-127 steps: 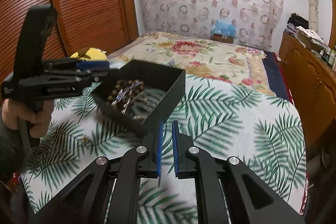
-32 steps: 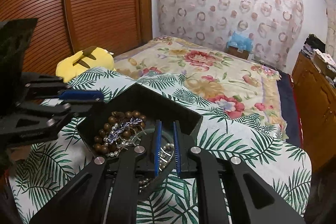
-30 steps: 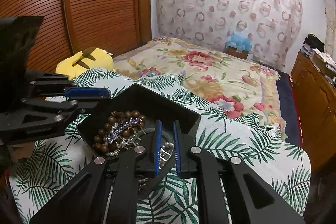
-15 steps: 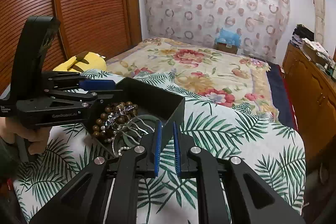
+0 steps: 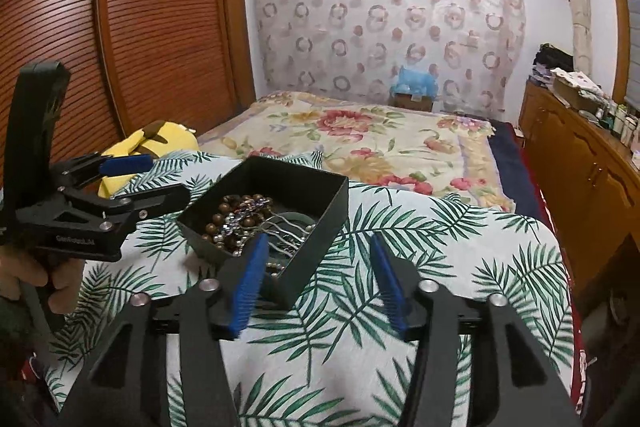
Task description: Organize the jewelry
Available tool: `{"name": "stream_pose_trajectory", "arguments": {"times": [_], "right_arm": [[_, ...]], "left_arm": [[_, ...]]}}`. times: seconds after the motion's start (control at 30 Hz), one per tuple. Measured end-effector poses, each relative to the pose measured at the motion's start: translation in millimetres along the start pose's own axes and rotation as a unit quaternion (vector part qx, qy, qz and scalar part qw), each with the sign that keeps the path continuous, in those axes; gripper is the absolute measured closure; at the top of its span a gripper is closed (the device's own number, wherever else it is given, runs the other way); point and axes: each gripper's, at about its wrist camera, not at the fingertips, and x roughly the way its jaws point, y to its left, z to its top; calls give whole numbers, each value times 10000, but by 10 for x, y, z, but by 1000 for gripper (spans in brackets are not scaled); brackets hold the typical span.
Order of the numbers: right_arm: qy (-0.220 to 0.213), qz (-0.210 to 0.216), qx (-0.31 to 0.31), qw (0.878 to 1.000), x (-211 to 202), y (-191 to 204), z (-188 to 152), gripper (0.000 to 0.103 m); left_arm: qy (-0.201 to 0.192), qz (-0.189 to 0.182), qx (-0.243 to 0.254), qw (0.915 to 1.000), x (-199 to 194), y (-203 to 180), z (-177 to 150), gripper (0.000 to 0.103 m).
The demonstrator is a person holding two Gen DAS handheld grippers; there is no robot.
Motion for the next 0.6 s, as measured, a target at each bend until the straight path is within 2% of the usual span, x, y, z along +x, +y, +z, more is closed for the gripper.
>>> {"name": "stream_pose_trajectory", "arguments": {"times": [0.3,0.5,0.6], "right_arm": [[-326,-218,101,9992,-337,173,-116,14],[-593,-305,328,9972,-576,241,-216,3],[-678,-425,335,9962,-671,310,-251,2]], "left_arm": [[-85,202,3,9998,-368,18,-166,8],[-279,361,-41,9990,-609,2,-257,8],[-314,394,-92,9987,-712,2,-299,8]]}}
